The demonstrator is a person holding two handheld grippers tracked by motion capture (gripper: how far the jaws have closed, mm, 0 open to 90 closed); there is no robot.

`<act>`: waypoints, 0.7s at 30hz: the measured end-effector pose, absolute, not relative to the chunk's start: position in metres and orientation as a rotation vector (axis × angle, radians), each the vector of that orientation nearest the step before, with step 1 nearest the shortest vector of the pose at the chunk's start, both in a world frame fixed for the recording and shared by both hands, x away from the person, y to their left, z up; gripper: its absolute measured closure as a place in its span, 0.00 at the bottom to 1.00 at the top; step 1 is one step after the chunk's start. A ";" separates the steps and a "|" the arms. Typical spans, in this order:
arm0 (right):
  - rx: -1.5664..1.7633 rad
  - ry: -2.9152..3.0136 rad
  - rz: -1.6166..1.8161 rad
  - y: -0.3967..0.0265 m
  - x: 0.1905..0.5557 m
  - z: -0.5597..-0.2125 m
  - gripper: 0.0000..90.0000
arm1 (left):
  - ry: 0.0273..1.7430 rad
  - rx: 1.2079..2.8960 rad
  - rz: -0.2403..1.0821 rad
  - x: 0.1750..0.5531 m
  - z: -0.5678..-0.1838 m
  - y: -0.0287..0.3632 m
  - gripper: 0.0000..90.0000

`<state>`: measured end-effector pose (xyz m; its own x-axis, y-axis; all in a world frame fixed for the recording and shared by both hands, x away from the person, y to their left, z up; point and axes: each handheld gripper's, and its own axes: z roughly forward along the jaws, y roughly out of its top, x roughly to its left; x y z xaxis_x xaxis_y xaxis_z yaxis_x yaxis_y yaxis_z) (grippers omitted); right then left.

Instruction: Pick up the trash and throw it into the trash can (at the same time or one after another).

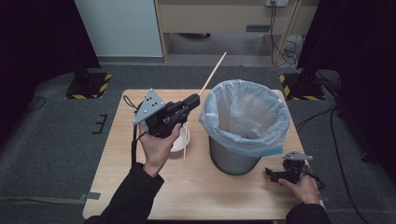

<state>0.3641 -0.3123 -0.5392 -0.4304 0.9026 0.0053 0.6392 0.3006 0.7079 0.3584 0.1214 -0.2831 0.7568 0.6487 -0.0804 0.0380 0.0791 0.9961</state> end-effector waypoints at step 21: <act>1.379 2.179 0.908 -0.312 0.364 -0.539 0.00 | 0.551 1.460 0.464 0.366 -0.275 0.080 0.95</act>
